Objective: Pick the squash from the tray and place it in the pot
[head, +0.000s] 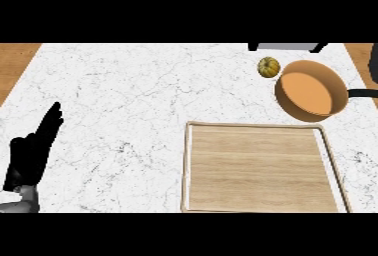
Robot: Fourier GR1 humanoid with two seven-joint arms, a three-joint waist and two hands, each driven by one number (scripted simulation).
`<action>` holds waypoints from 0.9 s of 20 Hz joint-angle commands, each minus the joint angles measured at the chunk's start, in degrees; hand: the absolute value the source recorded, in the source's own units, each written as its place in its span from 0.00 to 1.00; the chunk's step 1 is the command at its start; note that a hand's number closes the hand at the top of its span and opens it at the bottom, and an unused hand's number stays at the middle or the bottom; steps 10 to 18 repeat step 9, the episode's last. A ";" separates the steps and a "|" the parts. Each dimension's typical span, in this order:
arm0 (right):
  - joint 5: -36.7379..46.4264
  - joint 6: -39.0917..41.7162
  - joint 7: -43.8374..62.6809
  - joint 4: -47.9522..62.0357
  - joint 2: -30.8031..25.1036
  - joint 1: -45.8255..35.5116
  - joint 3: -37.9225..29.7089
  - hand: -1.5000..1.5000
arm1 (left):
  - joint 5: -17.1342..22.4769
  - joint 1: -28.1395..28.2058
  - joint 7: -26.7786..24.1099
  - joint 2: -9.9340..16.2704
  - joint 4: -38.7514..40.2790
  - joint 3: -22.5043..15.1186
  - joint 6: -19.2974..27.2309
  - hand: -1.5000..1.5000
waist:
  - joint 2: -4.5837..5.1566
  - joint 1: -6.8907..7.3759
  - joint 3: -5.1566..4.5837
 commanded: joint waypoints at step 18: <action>-7.74 16.63 -5.75 1.06 -10.69 10.23 -4.71 0.00 | -0.86 2.04 0.39 -0.93 -1.52 0.72 0.53 0.50 | -0.20 -0.80 0.02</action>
